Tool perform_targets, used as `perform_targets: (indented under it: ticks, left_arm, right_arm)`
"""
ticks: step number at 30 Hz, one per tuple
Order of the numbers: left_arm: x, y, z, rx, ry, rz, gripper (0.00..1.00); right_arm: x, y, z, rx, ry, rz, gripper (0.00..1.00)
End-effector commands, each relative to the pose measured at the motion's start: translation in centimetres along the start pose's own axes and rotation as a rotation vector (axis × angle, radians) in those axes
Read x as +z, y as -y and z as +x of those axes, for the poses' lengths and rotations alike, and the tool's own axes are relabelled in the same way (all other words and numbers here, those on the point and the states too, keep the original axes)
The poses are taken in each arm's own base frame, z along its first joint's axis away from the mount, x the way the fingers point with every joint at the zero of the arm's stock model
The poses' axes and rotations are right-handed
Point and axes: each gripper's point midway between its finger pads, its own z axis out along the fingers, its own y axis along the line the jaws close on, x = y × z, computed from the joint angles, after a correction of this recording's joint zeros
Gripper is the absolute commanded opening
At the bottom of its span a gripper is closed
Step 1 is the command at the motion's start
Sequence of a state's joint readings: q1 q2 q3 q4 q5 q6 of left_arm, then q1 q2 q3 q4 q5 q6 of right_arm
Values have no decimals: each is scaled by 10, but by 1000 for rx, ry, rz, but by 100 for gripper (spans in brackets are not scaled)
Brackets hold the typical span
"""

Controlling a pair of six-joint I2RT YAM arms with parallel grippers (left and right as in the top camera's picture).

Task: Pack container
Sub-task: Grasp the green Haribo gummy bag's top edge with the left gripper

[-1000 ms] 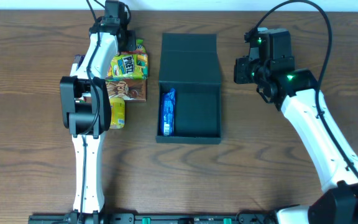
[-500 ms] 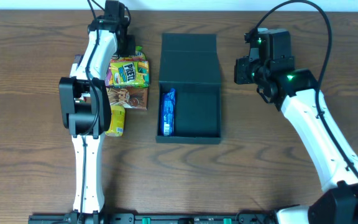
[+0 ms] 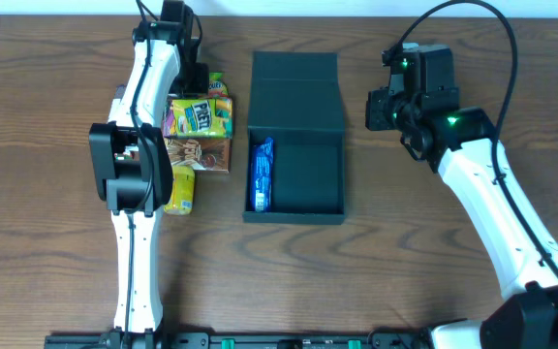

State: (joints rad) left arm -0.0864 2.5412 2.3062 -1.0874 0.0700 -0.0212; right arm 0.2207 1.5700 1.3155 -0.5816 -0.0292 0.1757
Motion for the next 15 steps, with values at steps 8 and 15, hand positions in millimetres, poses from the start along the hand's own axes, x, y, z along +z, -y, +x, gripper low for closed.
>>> perform_targets:
  ticks: [8,15]
  left_arm:
    - [-20,19,34,98,-120,7,6]
    - [-64,23,23,117,-31,14,6]
  right_arm:
    - [-4,2,-8,14,24,6,2]
    - [-4,2,-10,13,30,5,2]
